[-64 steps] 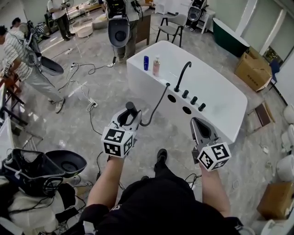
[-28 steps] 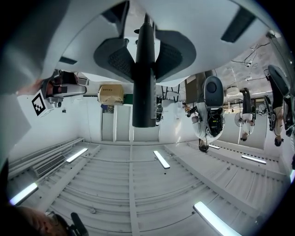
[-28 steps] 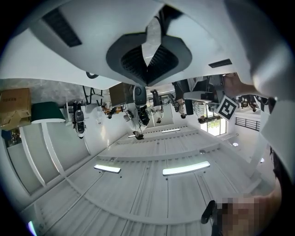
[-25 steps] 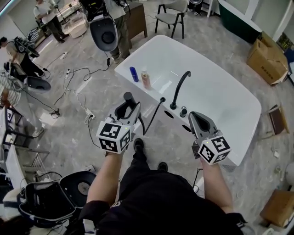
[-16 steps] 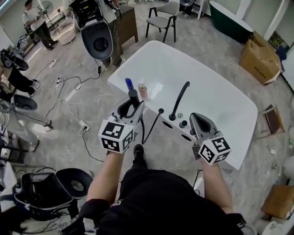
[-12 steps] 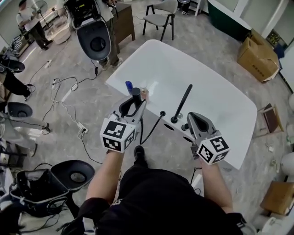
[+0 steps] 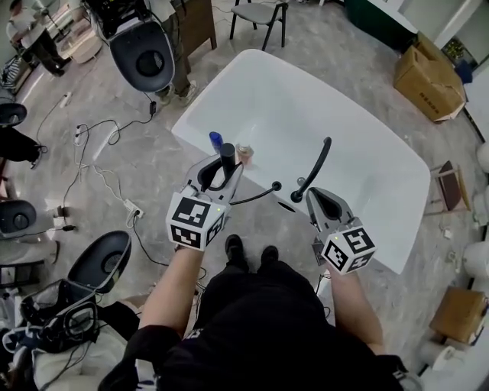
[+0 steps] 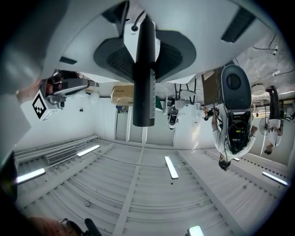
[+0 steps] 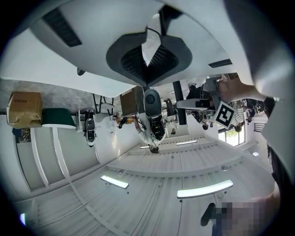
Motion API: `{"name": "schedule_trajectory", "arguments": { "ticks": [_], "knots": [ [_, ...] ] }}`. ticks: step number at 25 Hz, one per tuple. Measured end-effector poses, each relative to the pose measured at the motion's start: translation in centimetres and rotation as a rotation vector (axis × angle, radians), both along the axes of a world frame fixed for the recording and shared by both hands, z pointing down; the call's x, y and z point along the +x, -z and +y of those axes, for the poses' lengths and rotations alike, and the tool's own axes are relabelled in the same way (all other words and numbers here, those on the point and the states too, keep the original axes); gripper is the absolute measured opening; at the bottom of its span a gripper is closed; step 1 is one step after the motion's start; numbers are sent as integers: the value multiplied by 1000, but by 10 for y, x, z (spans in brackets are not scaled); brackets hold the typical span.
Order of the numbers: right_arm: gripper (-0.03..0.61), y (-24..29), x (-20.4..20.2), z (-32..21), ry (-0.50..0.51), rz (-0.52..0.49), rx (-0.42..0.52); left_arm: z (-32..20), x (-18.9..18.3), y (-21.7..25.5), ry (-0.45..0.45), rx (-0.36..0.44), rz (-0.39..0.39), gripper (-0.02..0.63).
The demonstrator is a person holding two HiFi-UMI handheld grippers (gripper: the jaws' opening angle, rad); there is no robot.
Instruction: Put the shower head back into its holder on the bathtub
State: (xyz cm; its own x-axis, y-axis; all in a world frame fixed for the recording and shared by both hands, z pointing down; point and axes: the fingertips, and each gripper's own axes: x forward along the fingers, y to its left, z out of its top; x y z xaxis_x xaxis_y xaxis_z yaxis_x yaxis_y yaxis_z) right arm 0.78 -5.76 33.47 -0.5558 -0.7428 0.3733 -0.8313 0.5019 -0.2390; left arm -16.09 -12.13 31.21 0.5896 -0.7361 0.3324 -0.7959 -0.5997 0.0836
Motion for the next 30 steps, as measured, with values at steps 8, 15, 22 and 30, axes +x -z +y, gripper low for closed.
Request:
{"name": "schedule_trajectory", "arguments": {
  "ticks": [8, 15, 22, 30],
  "knots": [
    [15, -35, 25, -4, 97, -33, -63, 1, 35, -32, 56, -74, -30, 144],
    [31, -96, 37, 9, 157, -47, -154, 8, 56, -71, 93, -125, -53, 144],
    [61, -154, 17, 25, 207, -19, -230, 23, 69, -116, 73, -151, -30, 144],
    [81, -251, -27, 29, 232, 35, -346, 17, 54, -182, 81, -168, 13, 144]
  ]
}}
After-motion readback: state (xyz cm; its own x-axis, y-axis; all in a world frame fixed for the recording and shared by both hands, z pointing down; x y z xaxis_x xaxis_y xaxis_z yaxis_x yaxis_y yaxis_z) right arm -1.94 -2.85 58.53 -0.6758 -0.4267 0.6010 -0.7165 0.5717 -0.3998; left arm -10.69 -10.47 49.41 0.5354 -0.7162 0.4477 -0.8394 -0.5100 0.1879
